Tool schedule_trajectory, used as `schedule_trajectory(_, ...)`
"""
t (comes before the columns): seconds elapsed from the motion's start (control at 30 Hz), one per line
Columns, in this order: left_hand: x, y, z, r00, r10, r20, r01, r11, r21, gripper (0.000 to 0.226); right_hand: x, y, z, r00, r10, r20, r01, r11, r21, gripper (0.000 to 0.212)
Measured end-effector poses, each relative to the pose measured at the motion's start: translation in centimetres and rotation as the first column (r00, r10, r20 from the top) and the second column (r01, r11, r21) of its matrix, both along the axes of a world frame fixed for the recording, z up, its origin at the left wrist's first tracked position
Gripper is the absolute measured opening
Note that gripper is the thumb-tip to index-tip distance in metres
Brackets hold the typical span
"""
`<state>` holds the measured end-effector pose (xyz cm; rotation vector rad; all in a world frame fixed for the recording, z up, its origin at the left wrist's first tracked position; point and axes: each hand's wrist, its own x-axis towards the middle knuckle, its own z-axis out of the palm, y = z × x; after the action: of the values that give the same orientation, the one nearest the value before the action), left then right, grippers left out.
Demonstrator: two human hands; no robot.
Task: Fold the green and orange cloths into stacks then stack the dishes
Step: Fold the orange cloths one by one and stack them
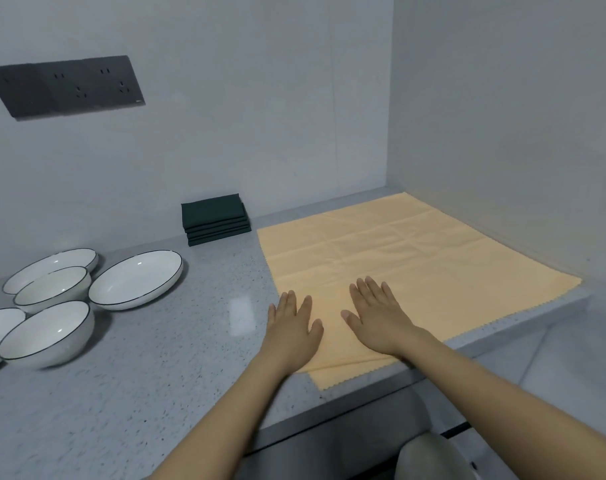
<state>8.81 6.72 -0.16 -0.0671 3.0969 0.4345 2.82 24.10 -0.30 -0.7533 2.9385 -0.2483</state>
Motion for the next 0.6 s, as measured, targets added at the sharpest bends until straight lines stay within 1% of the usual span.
schedule_trajectory(0.03,0.5,-0.2,0.3,0.998,-0.041,-0.043,0.041,0.999,0.005,0.054,0.3,0.5,0.2,0.999,0.047,-0.02,-0.047,0.998,-0.036,0.061)
schedule_trajectory(0.1,1.6,-0.9,0.9,0.98,-0.141,-0.143,0.144,0.989,0.013,0.045,1.1,1.7,0.4,0.986,0.14,-0.092,-0.153,0.975,-0.16,0.054)
schedule_trajectory(0.17,2.9,-1.2,1.4,0.954,-0.236,-0.185,0.249,0.967,0.049,0.04,2.4,2.7,0.7,0.967,0.217,-0.133,-0.247,0.926,-0.284,0.051)
schedule_trajectory(0.2,3.5,-1.2,1.5,0.942,-0.279,-0.187,0.293,0.955,0.053,0.039,3.2,3.0,0.9,0.957,0.256,-0.135,-0.286,0.903,-0.321,0.055)
schedule_trajectory(0.27,4.5,-1.2,1.5,0.923,-0.343,-0.172,0.354,0.935,0.036,0.039,4.1,3.6,1.1,0.942,0.317,-0.114,-0.337,0.882,-0.33,0.063)
schedule_trajectory(0.3,4.8,-1.2,1.5,0.92,-0.359,-0.156,0.368,0.93,0.027,0.041,4.4,3.8,1.1,0.938,0.333,-0.097,-0.347,0.883,-0.316,0.063)
schedule_trajectory(0.37,5.2,-1.3,1.3,0.922,-0.368,-0.117,0.373,0.927,0.024,0.045,4.5,4.1,1.2,0.937,0.341,-0.078,-0.349,0.891,-0.29,0.056)
schedule_trajectory(0.47,5.5,-1.7,1.1,0.929,-0.366,-0.061,0.37,0.927,0.057,0.048,4.4,4.2,1.1,0.935,0.343,-0.086,-0.353,0.895,-0.271,0.036)
schedule_trajectory(0.53,5.4,-1.8,1.1,0.93,-0.363,-0.056,0.366,0.929,0.06,0.049,4.3,4.1,1.0,0.938,0.329,-0.107,-0.346,0.902,-0.259,0.031)
schedule_trajectory(0.6,5.1,-1.7,1.4,0.931,-0.361,-0.06,0.364,0.93,0.05,0.048,4.3,4.0,1.1,0.943,0.305,-0.13,-0.329,0.911,-0.248,0.031)
